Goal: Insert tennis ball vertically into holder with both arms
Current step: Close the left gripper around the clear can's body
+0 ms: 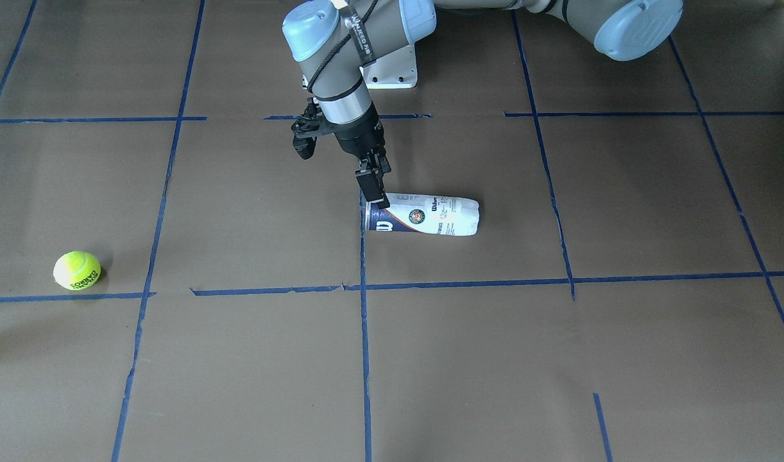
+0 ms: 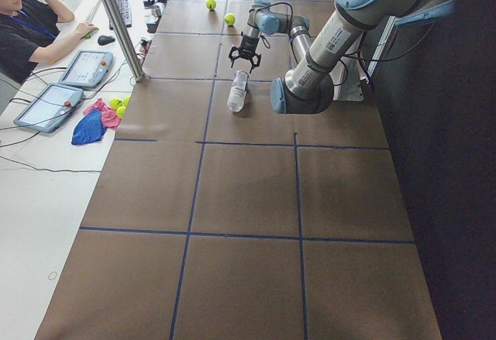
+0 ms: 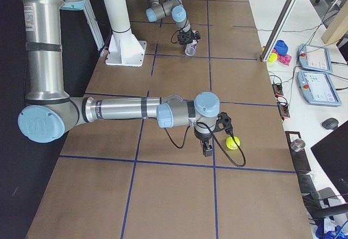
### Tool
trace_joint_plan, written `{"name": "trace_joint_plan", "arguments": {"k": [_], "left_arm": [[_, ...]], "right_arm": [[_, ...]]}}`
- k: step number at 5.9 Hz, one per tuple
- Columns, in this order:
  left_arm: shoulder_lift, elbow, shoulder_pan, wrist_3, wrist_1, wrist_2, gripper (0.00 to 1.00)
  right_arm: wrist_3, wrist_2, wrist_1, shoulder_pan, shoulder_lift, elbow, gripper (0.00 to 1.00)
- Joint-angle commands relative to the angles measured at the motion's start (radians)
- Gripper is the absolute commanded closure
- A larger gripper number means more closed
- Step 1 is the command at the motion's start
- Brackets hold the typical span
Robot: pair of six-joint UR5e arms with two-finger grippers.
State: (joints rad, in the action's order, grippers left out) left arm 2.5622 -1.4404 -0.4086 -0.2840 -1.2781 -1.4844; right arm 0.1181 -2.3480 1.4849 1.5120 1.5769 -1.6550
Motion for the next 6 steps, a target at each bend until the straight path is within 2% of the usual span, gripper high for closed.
{"name": "trace_joint_plan", "arguments": {"k": [1,2,4,6], "left_arm": [[-0.002,0.026,-0.015,-0.003,-0.009,-0.059,0.0],[-0.003,0.037,-0.028,-0.006,-0.01,-0.1,0.0],[-0.004,0.131,-0.03,-0.001,-0.151,-0.106,0.0],[-0.005,0.156,-0.035,-0.006,-0.168,-0.119,0.0]], "right_arm": [[0.0,0.001,0.0,-0.001,0.0,0.003,0.0],[0.002,0.001,0.0,-0.001,0.0,0.003,0.0],[0.0,0.001,0.0,-0.003,0.0,0.003,0.0],[0.0,0.001,0.0,-0.003,0.0,0.003,0.0]]}}
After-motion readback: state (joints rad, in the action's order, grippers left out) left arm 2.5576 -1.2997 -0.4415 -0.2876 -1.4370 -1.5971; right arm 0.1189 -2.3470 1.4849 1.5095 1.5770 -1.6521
